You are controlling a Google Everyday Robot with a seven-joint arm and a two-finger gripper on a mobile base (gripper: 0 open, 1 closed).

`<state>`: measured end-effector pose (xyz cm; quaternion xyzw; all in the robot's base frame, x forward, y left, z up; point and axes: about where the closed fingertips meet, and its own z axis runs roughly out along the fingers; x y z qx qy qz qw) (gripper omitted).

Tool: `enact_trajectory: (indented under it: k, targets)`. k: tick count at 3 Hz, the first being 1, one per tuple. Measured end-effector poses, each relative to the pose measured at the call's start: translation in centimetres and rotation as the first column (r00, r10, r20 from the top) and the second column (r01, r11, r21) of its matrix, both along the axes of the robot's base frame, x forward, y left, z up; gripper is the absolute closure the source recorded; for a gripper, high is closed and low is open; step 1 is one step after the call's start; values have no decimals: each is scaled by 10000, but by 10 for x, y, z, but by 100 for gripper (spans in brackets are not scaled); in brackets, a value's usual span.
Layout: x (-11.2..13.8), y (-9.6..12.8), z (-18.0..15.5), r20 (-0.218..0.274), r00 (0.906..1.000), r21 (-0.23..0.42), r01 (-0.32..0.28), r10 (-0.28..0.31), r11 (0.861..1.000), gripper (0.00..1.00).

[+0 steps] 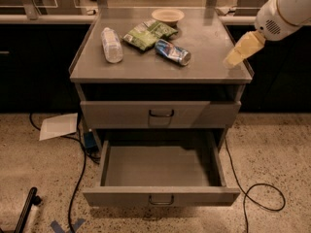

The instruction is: Place redbull can into middle drawer

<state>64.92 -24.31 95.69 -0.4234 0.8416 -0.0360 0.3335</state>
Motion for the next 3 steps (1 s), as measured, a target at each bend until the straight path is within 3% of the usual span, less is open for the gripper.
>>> enact_trajectory:
  k: [1, 3]
  targets:
    - [9, 14, -18, -191, 9991, 1018, 406, -389, 9940, 0]
    - [70, 86, -51, -567, 9971, 2287, -369, 512, 9728, 0]
